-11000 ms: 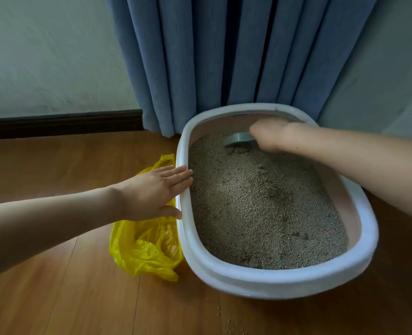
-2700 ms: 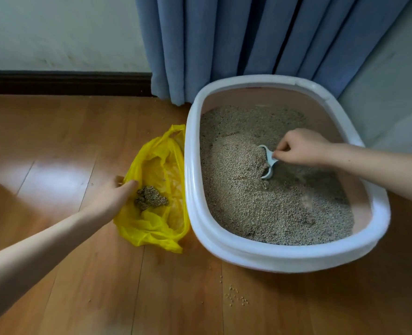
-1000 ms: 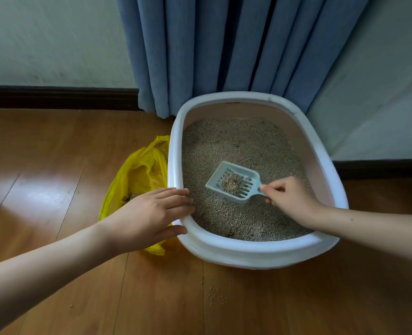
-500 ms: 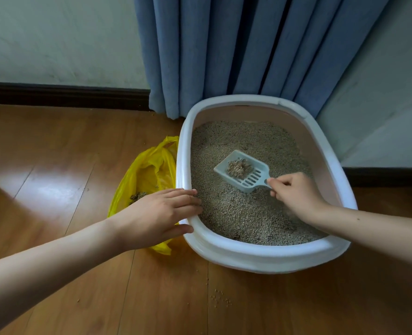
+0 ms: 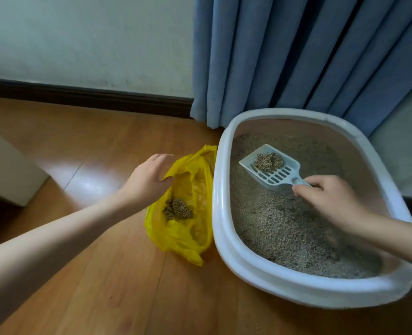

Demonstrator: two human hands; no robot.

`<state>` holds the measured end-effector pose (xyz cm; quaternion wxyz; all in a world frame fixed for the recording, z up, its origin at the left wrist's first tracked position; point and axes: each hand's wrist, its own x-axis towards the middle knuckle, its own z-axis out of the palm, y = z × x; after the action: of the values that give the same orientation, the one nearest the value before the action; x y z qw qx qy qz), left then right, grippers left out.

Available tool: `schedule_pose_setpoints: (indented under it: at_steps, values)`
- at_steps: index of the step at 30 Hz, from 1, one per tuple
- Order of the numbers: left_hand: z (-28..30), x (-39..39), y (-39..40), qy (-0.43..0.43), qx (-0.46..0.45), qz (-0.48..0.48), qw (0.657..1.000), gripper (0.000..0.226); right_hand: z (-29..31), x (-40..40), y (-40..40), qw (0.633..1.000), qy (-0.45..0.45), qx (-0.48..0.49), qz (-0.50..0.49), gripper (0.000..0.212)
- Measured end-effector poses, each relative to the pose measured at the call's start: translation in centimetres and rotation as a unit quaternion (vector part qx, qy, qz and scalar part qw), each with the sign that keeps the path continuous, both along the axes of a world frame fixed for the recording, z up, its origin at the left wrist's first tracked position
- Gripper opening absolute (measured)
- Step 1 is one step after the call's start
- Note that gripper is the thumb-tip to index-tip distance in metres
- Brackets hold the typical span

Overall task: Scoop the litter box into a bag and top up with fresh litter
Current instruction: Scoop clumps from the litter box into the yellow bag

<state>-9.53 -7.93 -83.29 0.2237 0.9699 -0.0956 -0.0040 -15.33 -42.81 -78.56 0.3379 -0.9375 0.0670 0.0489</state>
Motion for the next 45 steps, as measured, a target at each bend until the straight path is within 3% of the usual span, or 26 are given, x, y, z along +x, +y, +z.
schedule_pose_setpoints:
  at_steps: [3, 6, 9, 13, 18, 20, 21, 23, 26, 29, 31, 32, 34, 38, 41, 45]
  values:
    - [-1.8, 0.1, 1.2, 0.146, 0.011, 0.126, 0.981, 0.066, 1.9, 1.3, 3.3, 0.997, 0.003, -0.014, 0.074, 0.026]
    - [-3.2, -0.2, 1.8, 0.179, 0.056, 0.134, 0.973, 0.07, 2.3, 2.1, 6.3, 0.992, 0.001, -0.029, 0.123, 0.029]
    - [-3.9, -0.3, 2.0, 0.209, 0.03, 0.136, 0.968, 0.054, 1.7, 2.8, 8.5, 0.983, -0.025, -0.082, 0.165, 0.027]
    - [-4.0, -0.4, 2.0, 0.174, 0.006, 0.131, 0.976, 0.022, 0.5, 3.3, 10.5, 0.959, -0.063, -0.153, 0.231, 0.023]
    - [-4.0, -0.8, 2.0, 0.132, -0.043, 0.146, 0.98, 0.015, 0.6, 3.4, 12.4, 0.887, -0.116, -0.309, 0.322, 0.018]
    - [-3.9, -0.8, 1.9, 0.123, -0.048, 0.15, 0.98, 0.015, 0.2, 3.3, 13.3, 0.838, -0.15, -0.379, 0.363, 0.007]
    - [-3.9, -0.8, 1.9, 0.12, -0.051, 0.152, 0.98, 0.016, -0.2, 3.3, 13.4, 0.807, -0.173, -0.423, 0.374, 0.017]
    - [-3.9, -0.9, 1.9, 0.119, -0.054, 0.154, 0.979, 0.016, -0.9, 3.4, 13.5, 0.793, -0.216, -0.437, 0.365, 0.027]
    - [-3.9, -0.8, 1.9, 0.12, -0.056, 0.156, 0.979, 0.016, -1.3, 3.2, 13.4, 0.773, -0.265, -0.447, 0.365, 0.019]
    - [-3.9, -0.7, 1.9, 0.141, -0.061, 0.151, 0.976, 0.017, -0.1, 3.2, 12.3, 0.827, -0.204, -0.386, 0.353, 0.023]
    - [-3.6, -0.8, 1.9, 0.149, -0.035, 0.139, 0.978, 0.022, 1.8, 3.5, 10.4, 0.912, -0.103, -0.273, 0.288, 0.018]
    - [-3.3, -0.9, 1.9, 0.14, -0.014, 0.127, 0.982, 0.028, 2.5, 3.6, 9.1, 0.944, -0.078, -0.196, 0.252, 0.023]
    - [-2.4, -1.3, 1.4, 0.071, 0.023, 0.081, 0.994, 0.041, 3.7, 4.0, 5.6, 0.976, -0.051, -0.111, 0.18, 0.033]
    - [0.8, -2.9, -1.8, -0.113, 0.044, -0.117, 0.986, 0.039, 3.9, 4.5, -2.7, 0.988, 0.015, -0.128, 0.085, 0.045]
    - [2.5, -4.4, -5.0, -0.128, 0.028, -0.276, 0.952, 0.032, 4.5, 3.6, -7.6, 0.955, 0.083, -0.267, 0.1, 0.038]
    - [1.8, -5.1, -7.2, -0.105, 0.057, -0.44, 0.89, 0.033, 5.5, 2.3, -11.5, 0.851, 0.105, -0.491, 0.151, 0.041]
